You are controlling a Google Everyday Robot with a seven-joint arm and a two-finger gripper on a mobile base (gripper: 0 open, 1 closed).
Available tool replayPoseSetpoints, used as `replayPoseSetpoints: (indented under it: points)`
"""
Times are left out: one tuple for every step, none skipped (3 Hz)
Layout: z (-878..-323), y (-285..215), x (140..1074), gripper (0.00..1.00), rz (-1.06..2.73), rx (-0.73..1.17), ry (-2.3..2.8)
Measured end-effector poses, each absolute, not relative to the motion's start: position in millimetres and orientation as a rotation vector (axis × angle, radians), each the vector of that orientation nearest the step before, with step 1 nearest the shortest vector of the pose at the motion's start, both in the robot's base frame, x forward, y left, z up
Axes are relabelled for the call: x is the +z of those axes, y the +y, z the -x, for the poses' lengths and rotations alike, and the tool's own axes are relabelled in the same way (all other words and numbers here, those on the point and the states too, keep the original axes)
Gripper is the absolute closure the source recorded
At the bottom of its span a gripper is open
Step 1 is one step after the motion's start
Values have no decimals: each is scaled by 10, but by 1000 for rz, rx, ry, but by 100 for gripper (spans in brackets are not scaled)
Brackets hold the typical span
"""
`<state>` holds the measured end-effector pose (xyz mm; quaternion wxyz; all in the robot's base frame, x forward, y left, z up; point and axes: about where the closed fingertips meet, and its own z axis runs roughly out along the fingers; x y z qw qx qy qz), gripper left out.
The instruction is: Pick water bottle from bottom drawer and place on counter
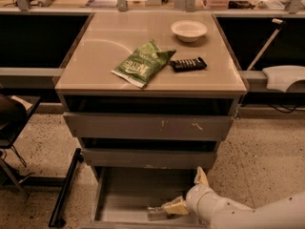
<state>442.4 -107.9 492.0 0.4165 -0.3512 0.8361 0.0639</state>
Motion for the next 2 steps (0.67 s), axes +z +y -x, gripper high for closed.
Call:
replayPoseSetpoints:
  points:
    - [-4515,-1329,4732,0,726,194,2144]
    - [-4889,-1710,4489,0,494,238,2099]
